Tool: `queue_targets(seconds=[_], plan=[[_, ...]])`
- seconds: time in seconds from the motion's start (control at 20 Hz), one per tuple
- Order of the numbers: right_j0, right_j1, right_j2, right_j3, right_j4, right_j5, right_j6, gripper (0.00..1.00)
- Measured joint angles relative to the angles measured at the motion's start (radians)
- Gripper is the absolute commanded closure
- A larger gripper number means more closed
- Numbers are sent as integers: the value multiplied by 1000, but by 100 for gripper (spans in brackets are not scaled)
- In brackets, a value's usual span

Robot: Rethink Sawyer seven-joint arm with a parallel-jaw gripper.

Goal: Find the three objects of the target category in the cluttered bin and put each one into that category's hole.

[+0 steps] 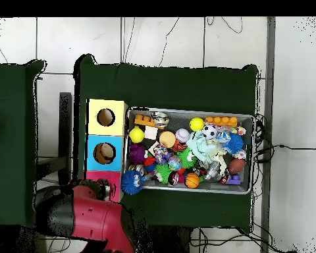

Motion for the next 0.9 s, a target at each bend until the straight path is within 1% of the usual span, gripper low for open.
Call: queue_targets(seconds=[0.15,0.35,0.55,0.9], plan=[[-56,-15,4,2,0,0,0,100],[-95,-29,11,7,0,0,0,100],[-121,-42,20,16,0,0,0,100],[-167,-77,48,33,-34,0,0,100]])
